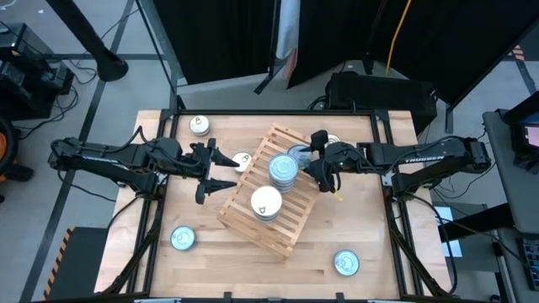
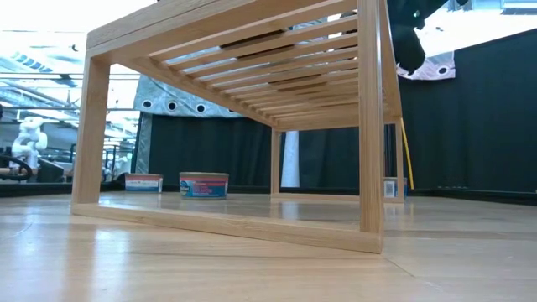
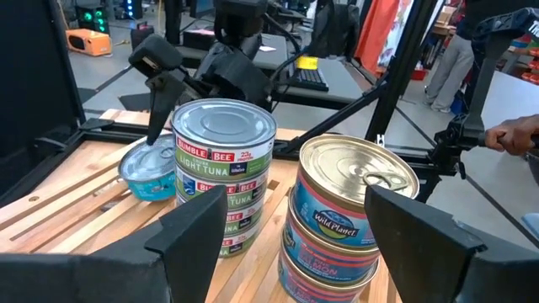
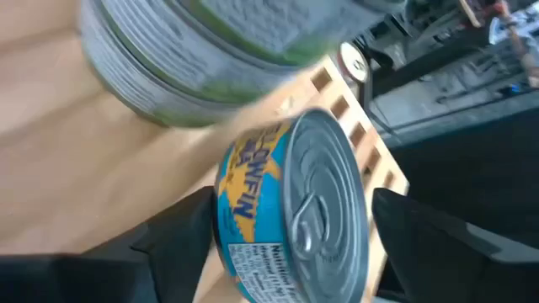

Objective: Stack canned seafood by type on shelf
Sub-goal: Put the yellow-blue tuna can on the shelf, then stack the yellow-blue tuna can on top of the other yellow-blue tuna can on the shelf

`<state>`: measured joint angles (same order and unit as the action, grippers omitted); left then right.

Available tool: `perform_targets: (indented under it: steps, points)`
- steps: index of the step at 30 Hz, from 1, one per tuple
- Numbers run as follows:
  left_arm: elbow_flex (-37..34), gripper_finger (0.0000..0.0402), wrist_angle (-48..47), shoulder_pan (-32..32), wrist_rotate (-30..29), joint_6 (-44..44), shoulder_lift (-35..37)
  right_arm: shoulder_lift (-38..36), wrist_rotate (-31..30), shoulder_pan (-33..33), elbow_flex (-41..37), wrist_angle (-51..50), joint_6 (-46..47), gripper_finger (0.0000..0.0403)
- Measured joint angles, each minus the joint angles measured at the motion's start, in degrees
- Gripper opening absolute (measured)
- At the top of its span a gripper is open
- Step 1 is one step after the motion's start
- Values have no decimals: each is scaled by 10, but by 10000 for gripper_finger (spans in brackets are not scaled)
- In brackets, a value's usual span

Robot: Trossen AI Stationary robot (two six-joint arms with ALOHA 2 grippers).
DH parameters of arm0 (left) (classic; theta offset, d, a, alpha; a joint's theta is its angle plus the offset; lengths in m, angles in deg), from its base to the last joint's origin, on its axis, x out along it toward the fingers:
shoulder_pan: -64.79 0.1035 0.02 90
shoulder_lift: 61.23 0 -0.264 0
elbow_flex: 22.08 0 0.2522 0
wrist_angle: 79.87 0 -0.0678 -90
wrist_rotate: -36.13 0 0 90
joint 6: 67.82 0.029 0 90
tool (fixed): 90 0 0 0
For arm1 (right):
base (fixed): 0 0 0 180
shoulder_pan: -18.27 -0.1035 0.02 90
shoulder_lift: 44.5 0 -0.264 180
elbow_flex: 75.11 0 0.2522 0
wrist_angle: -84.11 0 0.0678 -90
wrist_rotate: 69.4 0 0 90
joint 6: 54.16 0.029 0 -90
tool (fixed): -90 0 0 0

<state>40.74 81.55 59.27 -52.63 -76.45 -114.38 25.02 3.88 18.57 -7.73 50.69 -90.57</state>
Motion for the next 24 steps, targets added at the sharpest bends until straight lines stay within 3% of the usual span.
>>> perform_targets:
  steps: [4, 13, 17, 21, 24]
  points:
    - [0, 287, 0, -2, 0, 0, 0, -13, 32, 0, 0, 1, 18, 325]
    - [0, 287, -5, -2, 0, 0, 0, -60, 15, -13, 1, -13, 66, 324]
    - [0, 287, -21, -2, 0, 1, 0, -113, 13, -50, 1, -38, 170, 312]
    - [0, 287, -27, -3, 0, 1, 0, -177, 25, -103, 1, -67, 339, 295]
    - [0, 287, -28, -12, 1, 1, 0, -206, 80, -146, 1, -97, 465, 281]
